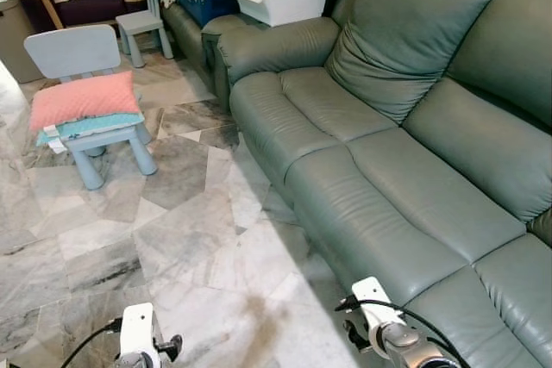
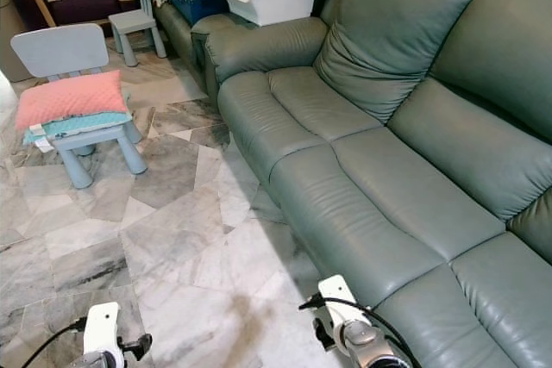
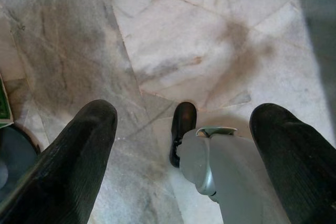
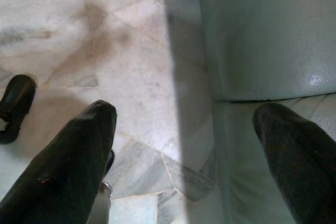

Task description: Move the pillow to the sofa

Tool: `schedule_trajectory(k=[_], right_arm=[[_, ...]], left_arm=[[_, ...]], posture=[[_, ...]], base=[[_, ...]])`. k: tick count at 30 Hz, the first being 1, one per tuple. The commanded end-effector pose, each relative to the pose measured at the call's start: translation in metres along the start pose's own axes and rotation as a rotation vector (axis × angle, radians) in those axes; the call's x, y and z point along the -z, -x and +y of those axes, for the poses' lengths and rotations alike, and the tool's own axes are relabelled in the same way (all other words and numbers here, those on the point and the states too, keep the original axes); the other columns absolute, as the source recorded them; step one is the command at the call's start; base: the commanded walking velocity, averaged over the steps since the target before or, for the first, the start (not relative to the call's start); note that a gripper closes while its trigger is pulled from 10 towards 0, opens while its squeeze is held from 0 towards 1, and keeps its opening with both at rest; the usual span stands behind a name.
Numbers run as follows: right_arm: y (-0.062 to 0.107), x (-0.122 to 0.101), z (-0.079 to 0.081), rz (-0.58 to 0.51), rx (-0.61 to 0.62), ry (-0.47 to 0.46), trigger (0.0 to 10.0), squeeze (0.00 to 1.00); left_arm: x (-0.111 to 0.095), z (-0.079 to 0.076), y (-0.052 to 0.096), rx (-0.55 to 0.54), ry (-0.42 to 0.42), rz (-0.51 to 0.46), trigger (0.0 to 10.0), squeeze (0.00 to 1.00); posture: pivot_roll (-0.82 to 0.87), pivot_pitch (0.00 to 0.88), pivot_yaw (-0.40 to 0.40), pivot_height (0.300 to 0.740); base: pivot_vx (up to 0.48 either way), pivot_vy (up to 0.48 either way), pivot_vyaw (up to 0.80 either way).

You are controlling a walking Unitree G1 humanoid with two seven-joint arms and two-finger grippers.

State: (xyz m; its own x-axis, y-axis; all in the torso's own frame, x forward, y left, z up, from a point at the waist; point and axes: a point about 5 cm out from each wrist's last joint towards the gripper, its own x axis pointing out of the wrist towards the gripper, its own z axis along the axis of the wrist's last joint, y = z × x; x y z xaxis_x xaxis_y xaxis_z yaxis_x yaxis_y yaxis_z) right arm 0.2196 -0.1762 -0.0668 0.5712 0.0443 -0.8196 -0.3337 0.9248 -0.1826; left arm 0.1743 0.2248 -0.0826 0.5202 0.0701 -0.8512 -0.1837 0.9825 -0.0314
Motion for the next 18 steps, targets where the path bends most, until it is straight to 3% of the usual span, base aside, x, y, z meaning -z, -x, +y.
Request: schedule_trajectory(k=[1, 9, 12, 18], right_arm=[[-0.0002, -0.0028, -0.001, -0.008, 0.007, -0.015, 10.0, 0.0], [-0.0002, -0.0022, -0.0012, -0.006, 0.007, -0.017, 10.0, 0.0], [-0.0003, -0.0042, -0.0011, -0.009, -0.006, 0.04, 10.0, 0.0], [-0.0003, -0.004, -0.0007, -0.011, -0.007, 0.026, 10.0, 0.0]], left_arm=[[-0.0017, 0.002, 0.0001, -0.006, 0.002, -0.004, 10.0, 0.0], [-0.0011, 0.0018, 0.0002, -0.005, 0.012, -0.004, 10.0, 0.0], [-0.0013, 0.0018, 0.0002, -0.005, 0.014, -0.006, 10.0, 0.0], [-0.0028, 0.0025, 0.0002, -0.009, -0.014, -0.015, 10.0, 0.0]], posture=[[0.03, 0.0, -0.009, 0.74], [0.03, 0.0, -0.01, 0.74], [0.03, 0.0, -0.01, 0.74], [0.03, 0.0, -0.009, 0.74]], base=[[0.0, 0.0, 0.0], [0.0, 0.0, 0.0], [0.0, 0.0, 0.0], [0.0, 0.0, 0.8]])
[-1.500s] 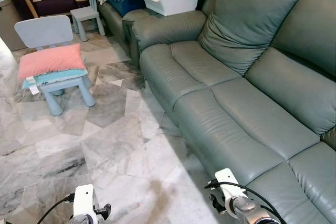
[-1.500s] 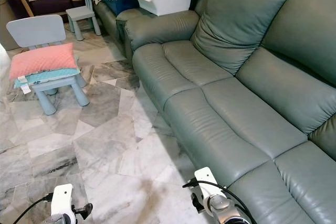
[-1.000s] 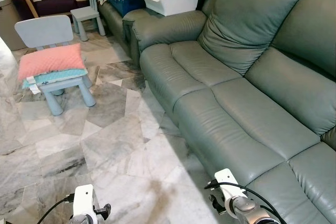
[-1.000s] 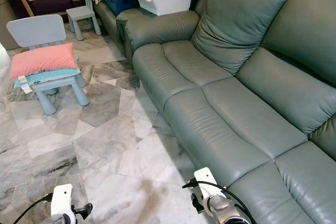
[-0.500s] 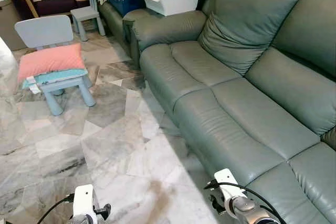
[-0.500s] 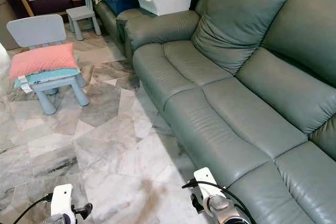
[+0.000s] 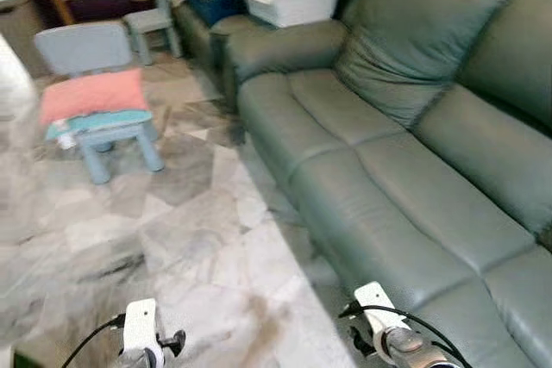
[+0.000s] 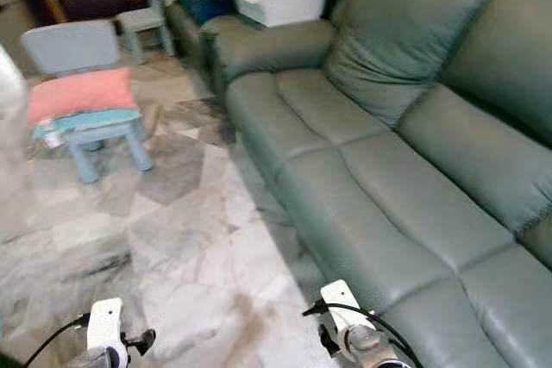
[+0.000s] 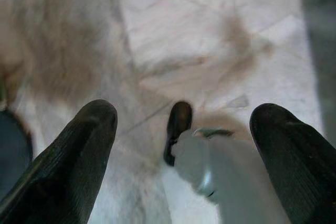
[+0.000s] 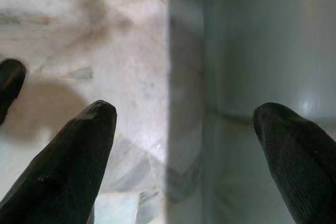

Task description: Move the pillow to the sofa

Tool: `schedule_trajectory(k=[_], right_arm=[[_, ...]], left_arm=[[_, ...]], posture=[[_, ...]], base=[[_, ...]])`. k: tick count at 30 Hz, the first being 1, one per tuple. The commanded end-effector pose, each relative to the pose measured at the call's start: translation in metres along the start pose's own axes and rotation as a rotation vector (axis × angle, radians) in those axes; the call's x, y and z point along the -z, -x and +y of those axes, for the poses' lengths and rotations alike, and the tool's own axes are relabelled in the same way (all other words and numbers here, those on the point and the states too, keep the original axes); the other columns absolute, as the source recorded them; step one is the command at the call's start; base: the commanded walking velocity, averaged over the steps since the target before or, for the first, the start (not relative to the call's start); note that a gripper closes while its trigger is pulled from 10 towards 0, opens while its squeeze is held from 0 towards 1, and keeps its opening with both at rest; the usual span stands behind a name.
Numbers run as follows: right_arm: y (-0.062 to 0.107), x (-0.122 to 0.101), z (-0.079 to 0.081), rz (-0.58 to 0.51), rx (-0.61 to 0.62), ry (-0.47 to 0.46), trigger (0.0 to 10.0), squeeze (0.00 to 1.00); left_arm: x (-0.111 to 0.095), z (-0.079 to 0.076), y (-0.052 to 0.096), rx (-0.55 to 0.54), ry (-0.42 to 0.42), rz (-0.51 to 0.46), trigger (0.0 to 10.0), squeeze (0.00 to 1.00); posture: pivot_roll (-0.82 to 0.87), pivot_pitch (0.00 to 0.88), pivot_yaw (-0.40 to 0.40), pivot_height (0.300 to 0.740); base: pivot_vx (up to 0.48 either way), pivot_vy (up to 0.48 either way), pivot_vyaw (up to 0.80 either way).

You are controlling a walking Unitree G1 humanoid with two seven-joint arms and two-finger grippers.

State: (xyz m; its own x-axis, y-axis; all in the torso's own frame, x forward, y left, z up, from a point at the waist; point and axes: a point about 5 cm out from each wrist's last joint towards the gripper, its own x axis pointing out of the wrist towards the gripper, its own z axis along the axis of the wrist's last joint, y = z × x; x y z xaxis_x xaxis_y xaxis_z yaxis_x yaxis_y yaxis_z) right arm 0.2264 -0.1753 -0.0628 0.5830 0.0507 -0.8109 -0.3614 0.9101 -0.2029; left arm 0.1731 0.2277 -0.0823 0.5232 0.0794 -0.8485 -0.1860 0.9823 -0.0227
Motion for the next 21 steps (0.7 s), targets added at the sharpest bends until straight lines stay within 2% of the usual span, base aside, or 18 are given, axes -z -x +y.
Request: schedule_trajectory(k=[1, 21], right_arm=[[0.0003, 0.0033, 0.0014, 0.005, -0.006, -0.003, 10.0, 0.0], [0.0001, 0.0026, 0.0025, 0.002, -0.005, -0.008, 10.0, 0.0]], left_arm=[[-0.0037, -0.0001, -0.0004, -0.007, -0.017, -0.014, 10.0, 0.0], [-0.0039, 0.0005, -0.0002, 0.0, -0.012, -0.015, 10.0, 0.0]], posture=[[0.03, 0.0, -0.008, 0.74], [0.02, 0.0, -0.002, 0.74]], base=[[0.0, 0.0, 0.8], [0.0, 0.0, 0.8]])
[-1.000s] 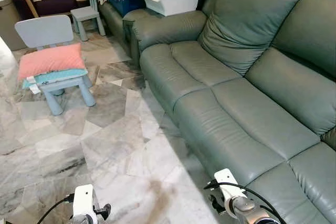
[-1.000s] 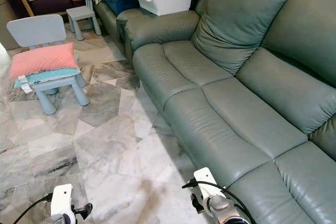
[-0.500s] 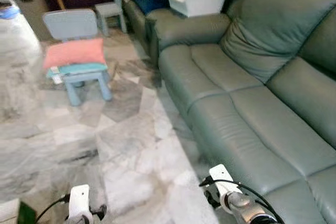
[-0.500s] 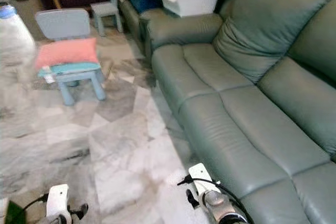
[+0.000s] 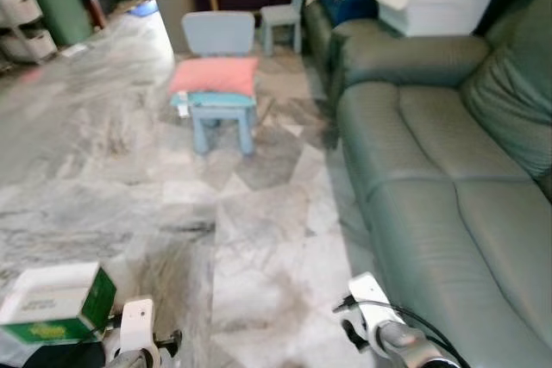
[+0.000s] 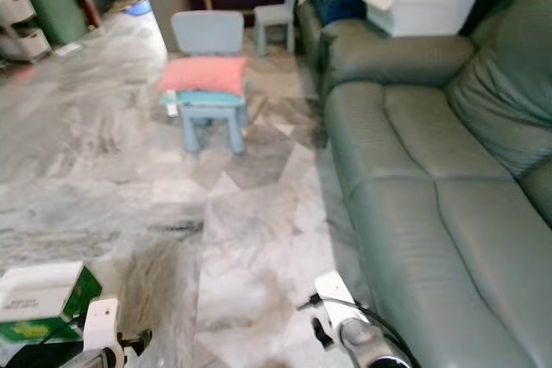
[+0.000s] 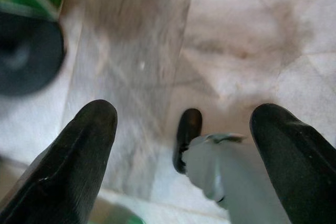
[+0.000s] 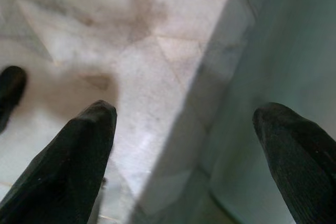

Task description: Move the pillow to the sofa

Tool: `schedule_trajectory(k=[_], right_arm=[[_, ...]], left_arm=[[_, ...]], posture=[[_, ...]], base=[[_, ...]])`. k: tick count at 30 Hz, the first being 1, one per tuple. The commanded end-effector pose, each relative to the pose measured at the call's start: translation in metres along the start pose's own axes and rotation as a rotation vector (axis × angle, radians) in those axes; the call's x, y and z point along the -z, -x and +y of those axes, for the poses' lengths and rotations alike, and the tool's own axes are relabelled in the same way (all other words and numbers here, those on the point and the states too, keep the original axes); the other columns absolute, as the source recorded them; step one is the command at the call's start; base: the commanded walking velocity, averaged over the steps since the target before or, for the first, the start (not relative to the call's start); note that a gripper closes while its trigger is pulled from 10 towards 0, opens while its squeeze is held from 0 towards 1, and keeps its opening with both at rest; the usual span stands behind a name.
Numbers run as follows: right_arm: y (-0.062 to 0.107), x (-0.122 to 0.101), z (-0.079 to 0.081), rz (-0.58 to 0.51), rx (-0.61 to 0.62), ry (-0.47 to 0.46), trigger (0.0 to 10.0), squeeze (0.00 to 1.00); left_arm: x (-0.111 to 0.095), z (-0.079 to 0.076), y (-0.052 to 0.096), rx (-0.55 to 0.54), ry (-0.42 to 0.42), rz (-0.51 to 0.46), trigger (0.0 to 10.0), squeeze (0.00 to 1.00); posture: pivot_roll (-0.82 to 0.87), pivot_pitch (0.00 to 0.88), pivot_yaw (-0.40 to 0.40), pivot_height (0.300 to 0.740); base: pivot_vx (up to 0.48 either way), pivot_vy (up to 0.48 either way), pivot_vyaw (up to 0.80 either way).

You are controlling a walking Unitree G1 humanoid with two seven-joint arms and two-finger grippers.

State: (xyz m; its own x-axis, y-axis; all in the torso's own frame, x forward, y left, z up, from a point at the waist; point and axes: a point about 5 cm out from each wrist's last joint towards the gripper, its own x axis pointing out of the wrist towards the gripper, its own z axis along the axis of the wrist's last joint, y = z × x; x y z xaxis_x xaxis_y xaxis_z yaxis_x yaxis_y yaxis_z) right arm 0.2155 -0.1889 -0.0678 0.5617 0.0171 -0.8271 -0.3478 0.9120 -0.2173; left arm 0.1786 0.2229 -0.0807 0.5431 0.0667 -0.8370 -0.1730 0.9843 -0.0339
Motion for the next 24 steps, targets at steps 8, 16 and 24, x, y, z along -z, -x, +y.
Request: schedule_trajectory(k=[8, 16, 24], right_arm=[[-0.0021, -0.0139, 0.0106, -0.046, -0.03, -0.029, 10.0, 0.0], [-0.0021, -0.0146, 0.0106, -0.049, -0.033, -0.021, 10.0, 0.0], [-0.0021, -0.0147, 0.0105, -0.048, -0.034, -0.01, 10.0, 0.0]], left_arm=[[0.0014, 0.0066, 0.0011, -0.022, 0.007, 0.01, 10.0, 0.0], [0.0016, 0.0057, 0.001, -0.01, 0.02, 0.01, 10.0, 0.0], [0.0016, 0.0054, 0.001, -0.004, 0.013, 0.012, 10.0, 0.0]], posture=[[0.02, 0.0, -0.003, 0.74], [0.02, 0.0, -0.004, 0.74], [0.02, 0.0, -0.006, 0.74]], base=[[0.0, 0.0, 0.4], [0.261, 0.0, 0.0], [0.435, 0.0, 0.0]])
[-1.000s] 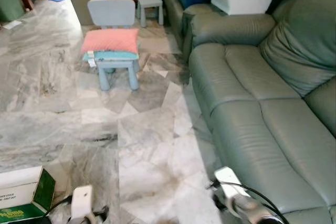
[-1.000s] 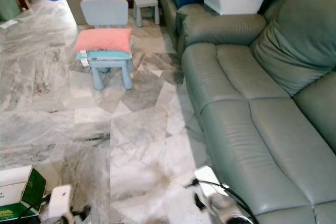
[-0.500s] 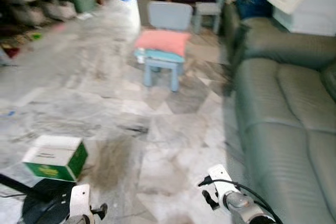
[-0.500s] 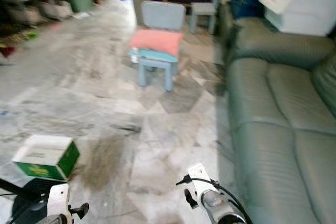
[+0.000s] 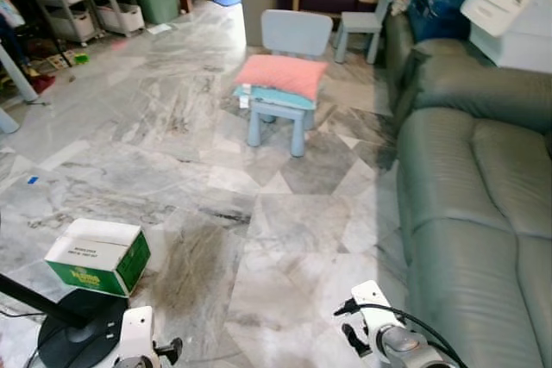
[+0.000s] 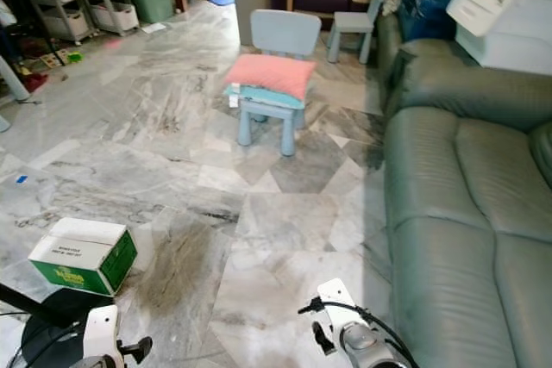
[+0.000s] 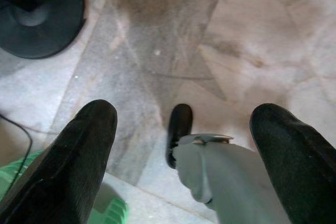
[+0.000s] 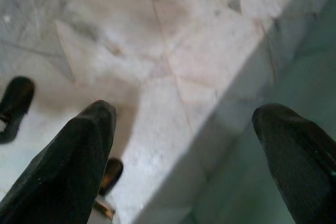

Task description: Move the pillow to the sofa

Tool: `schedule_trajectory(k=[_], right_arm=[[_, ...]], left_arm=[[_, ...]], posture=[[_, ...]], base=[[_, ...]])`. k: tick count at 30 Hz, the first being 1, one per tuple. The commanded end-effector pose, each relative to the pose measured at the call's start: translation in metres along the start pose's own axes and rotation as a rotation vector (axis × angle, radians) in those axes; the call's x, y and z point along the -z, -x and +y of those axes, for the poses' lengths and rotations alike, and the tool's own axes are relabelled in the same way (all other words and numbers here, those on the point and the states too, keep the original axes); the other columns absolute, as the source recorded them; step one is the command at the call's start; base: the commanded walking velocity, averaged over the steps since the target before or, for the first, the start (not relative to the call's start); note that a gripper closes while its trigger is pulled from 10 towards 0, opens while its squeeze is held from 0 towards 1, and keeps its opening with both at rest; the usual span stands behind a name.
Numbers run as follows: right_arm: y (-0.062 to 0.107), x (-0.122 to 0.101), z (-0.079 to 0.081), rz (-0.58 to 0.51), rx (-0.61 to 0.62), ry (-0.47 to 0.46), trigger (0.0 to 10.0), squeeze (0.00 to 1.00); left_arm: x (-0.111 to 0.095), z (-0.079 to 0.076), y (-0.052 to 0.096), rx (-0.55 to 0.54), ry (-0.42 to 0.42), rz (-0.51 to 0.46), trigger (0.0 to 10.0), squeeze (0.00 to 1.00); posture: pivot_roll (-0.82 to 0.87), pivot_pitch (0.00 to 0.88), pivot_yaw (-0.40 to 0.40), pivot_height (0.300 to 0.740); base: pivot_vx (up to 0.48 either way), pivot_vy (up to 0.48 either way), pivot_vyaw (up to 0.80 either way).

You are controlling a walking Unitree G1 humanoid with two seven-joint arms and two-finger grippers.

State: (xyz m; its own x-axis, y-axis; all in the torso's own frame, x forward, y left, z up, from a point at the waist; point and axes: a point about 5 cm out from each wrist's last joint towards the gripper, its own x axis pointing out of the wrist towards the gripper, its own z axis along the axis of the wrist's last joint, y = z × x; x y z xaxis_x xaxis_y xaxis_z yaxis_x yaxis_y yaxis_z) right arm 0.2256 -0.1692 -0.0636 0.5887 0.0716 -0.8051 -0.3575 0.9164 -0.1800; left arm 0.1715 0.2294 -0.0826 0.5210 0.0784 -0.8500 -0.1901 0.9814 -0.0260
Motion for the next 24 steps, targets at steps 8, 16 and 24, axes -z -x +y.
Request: schedule_trajectory(k=[8, 16, 24], right_arm=[[0.0007, 0.0026, -0.0022, 0.002, 0.0, 0.006, 10.0, 0.0], [0.0006, 0.0026, -0.0015, 0.001, -0.002, 0.003, 10.0, 0.0], [0.0006, 0.0028, -0.0015, 0.003, -0.002, 0.002, 10.0, 0.0]], left_arm=[[-0.0042, -0.0019, -0.0006, 0.013, -0.003, -0.009, 10.0, 0.0], [-0.0043, -0.0013, -0.0005, 0.012, -0.008, -0.008, 10.0, 0.0], [-0.0041, -0.0011, -0.0005, 0.012, -0.005, -0.008, 10.0, 0.0]], posture=[[0.02, 0.0, -0.004, 0.74], [0.03, 0.0, -0.004, 0.74], [0.03, 0.0, -0.003, 0.74]], base=[[0.437, 0.0, 0.0], [0.435, 0.0, 0.0], [0.137, 0.351, 0.0]])
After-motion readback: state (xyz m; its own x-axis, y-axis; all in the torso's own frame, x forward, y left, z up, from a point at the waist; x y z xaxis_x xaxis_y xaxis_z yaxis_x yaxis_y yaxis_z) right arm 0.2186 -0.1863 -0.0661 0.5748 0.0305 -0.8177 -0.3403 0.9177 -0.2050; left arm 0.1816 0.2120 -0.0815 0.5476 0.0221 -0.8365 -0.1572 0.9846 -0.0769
